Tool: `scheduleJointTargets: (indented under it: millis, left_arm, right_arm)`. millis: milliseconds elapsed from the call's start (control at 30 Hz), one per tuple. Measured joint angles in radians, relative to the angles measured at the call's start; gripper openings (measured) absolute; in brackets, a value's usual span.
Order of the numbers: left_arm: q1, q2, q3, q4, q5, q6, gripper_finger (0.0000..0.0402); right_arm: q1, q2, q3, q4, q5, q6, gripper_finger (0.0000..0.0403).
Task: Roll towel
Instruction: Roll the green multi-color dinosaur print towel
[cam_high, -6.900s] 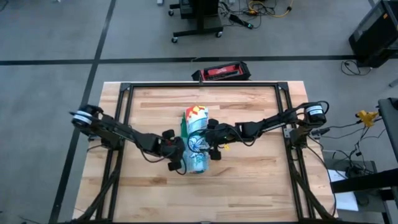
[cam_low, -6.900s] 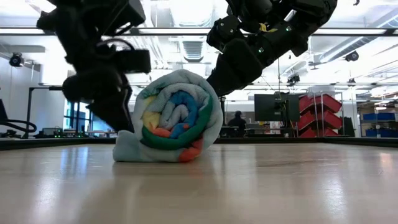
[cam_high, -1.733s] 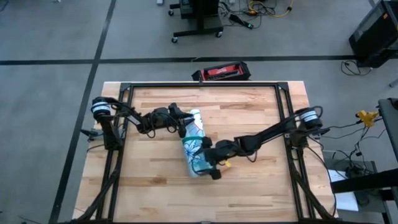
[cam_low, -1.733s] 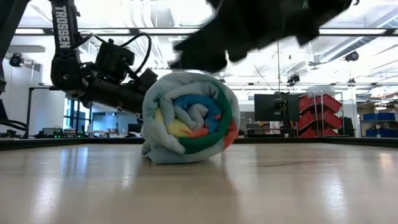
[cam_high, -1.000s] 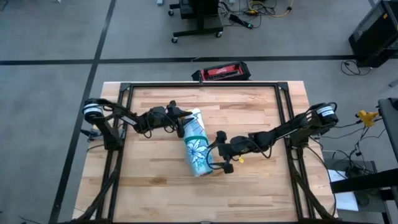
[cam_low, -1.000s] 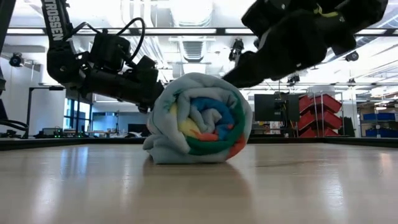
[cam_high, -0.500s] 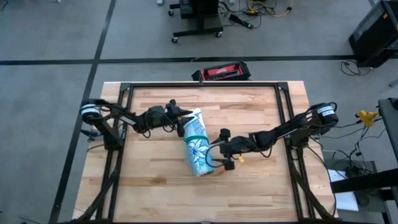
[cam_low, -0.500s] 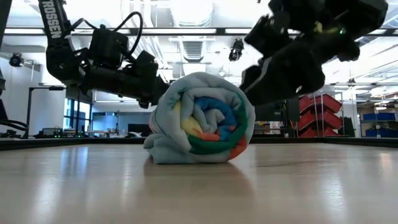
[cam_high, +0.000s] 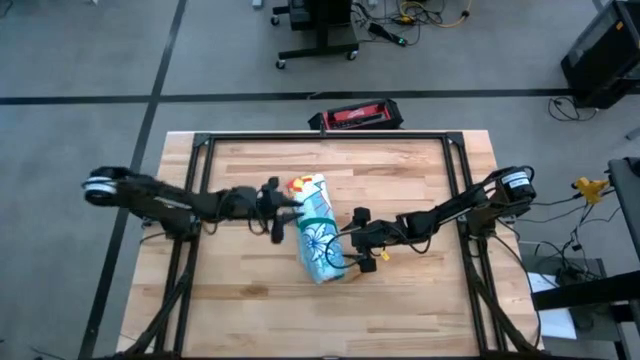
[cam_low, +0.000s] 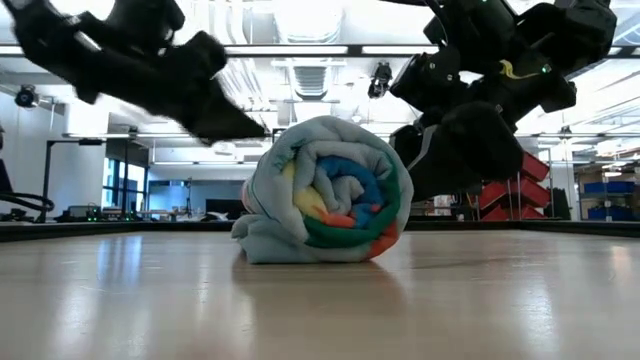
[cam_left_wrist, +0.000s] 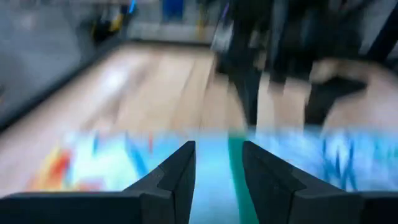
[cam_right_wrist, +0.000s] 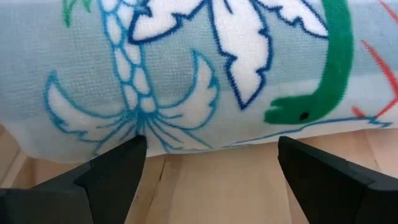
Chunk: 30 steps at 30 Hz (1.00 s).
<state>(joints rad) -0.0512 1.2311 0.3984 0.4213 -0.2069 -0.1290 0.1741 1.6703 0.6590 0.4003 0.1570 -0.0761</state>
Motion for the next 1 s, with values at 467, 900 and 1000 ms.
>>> scheduleJointTargets:
  millis: [467,900,1000]
  left_arm:
    - [-0.193,0.458,0.001,0.263,-0.044,-0.255,0.0116]
    - [-0.195,0.681,0.095,0.429,-0.045,-0.269,0.0116]
    - [-0.195,0.677,0.102,0.416,-0.051,-0.269,0.0116]
  right_arm:
    - [-0.003,0.000,0.021,0.010,0.000,-0.002,0.0348]
    - [-0.002,0.000,0.029,0.051,-0.014,-0.005,0.0348]
    - [-0.002,0.000,0.054,0.057,-0.049,-0.006,0.0348]
